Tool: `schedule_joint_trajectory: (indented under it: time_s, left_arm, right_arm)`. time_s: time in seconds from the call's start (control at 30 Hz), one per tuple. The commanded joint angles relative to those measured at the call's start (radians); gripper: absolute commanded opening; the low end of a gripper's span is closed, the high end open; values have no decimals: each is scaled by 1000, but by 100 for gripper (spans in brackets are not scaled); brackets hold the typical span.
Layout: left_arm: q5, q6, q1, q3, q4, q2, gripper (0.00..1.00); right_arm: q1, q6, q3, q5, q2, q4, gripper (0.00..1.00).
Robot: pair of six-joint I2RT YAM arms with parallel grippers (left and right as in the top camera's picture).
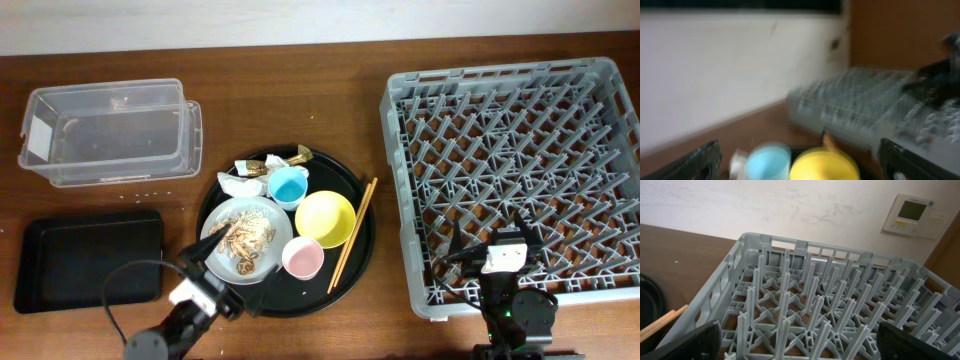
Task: Sort waste into correct bins and load items into the dishwasher rack
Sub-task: 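Reach the left gripper to the crumpled tissue and wrapper on the tray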
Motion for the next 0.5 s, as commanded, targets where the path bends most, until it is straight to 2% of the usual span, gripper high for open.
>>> schedule_joint_trajectory:
  time_s: [0.0,0.03,0.07,0.1,0.13,0.17,0.23,0.27,0.3,0.37,0.4,0.43,0.47]
  left_arm:
    - [125,-140,-3,21,149,-9,99]
    - [111,-141,-3,39,138,-8,99]
    - [43,-139,-3,89,55,2,99]
    - [-58,-108,-3,166,-94,34,99]
    - [-94,1,-3,249,-229,85,99]
    - [-132,45,-3,309,-315,131,99]
    - [-255,122,-3,500,-568,304,99]
    - [-249,143,-3,642,-739,454,99]
    - [-200,143,-3,712,-816,535,99]
    - [-37,143,-3,793,-880,658,99]
    - [3,134,-3,812,-862,721,99]
    - [-17,109,-3,824,-858,758,99]
    - [-121,31,-4,859,-876,823,99]
  right_arm:
    - [-7,4,-8,12,-9,-3,98]
    - [-7,4,-8,12,-9,-3,99]
    - [-7,4,-8,12,-9,-3,99]
    - [-7,4,-8,12,-9,-3,99]
    - [-7,4,-8,12,-9,-3,99]
    - [-7,4,-8,12,-9,-3,99]
    - [-7,4,-8,12,-9,-3,99]
    - [-7,4,-8,12,-9,-3,99]
    - [-7,4,-8,12,-9,-3,99]
    - [-7,4,-8,12,-9,-3,99]
    - [-7,4,-8,12,-9,-3,99]
    - [-7,4,-8,12,-9,-3,99]
    - [-7,4,-8,12,-9,-3,99]
